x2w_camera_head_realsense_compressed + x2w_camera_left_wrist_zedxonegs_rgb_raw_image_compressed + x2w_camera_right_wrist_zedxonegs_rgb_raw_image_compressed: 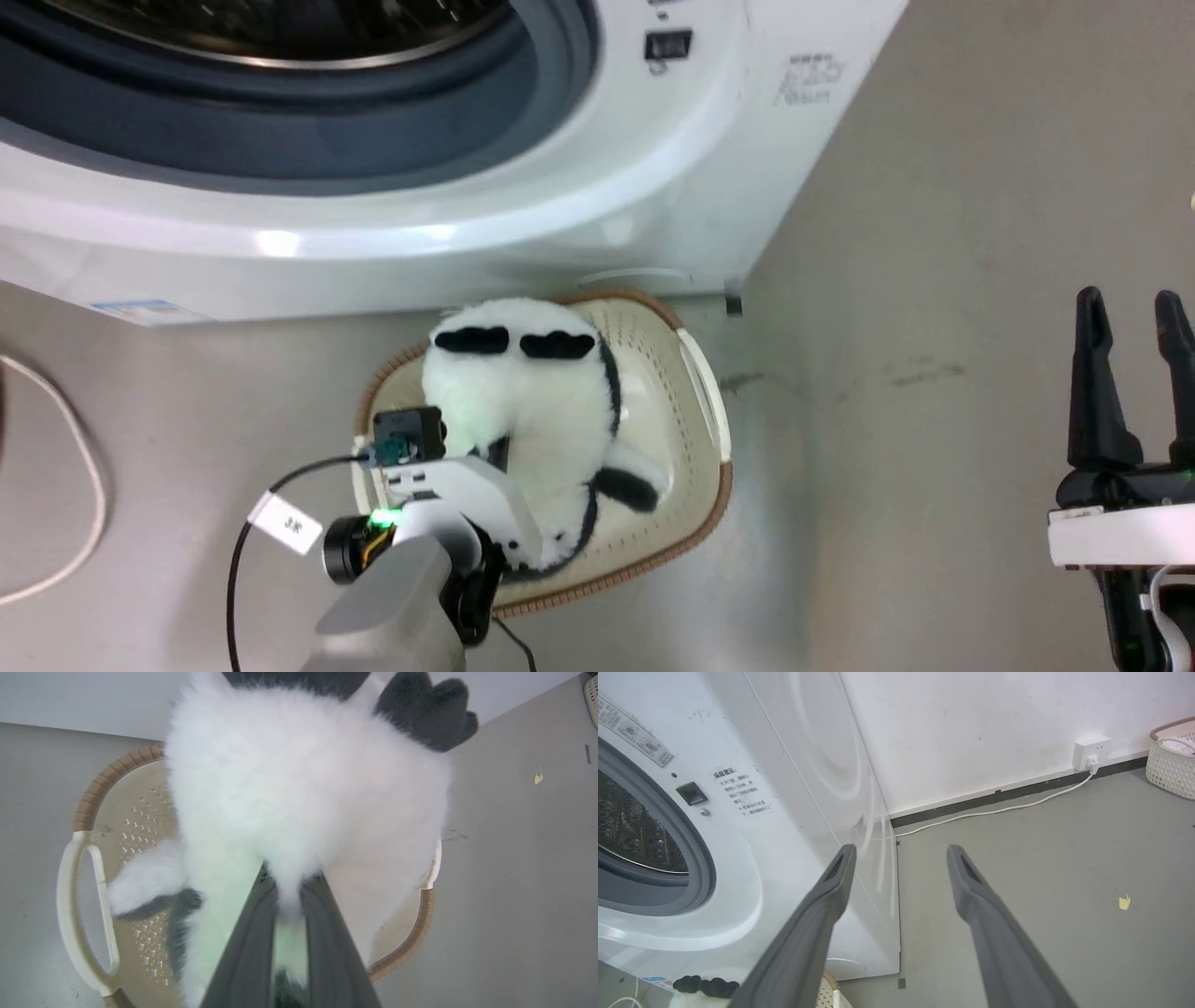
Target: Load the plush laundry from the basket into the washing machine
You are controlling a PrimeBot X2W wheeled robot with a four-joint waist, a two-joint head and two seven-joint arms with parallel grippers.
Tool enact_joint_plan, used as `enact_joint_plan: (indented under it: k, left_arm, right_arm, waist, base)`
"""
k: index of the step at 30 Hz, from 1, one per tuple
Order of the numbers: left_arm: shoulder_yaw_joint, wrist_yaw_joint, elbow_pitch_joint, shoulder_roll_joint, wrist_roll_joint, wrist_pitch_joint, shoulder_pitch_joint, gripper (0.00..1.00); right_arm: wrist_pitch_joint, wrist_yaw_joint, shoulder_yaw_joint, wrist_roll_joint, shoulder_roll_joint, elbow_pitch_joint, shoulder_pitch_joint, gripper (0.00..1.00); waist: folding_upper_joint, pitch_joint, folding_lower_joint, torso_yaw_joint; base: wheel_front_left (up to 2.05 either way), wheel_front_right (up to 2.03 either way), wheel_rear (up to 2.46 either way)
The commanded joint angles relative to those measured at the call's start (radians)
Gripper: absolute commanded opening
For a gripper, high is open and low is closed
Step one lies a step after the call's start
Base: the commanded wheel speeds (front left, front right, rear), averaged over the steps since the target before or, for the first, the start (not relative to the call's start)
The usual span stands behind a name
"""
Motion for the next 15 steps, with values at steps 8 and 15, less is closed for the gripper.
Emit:
enact_joint_plan:
  k: [8, 15]
  left_arm:
    - [0.076, 0.037, -0.152, 0.029, 0.031, -0.014, 0.109, 0.0]
    - [0.165, 0.087, -0.387, 0.062, 0.107, -0.014, 0.252, 0.0]
  right_arm:
    - [-0.005, -0.001, 0.008, -0.007, 0.008, 0.039, 0.03, 1.0]
    - [-0.005, -0.001, 0.015, -0.007, 0.017, 0.057, 0.059, 1.0]
  waist:
    - [0.0, -0.156, 0.0001, 0.061]
    - [0.0, -0.234, 0.0001, 0.087]
  base:
    - [0.0, 0.0, 0.0]
    - [0.0, 0.0, 0.0]
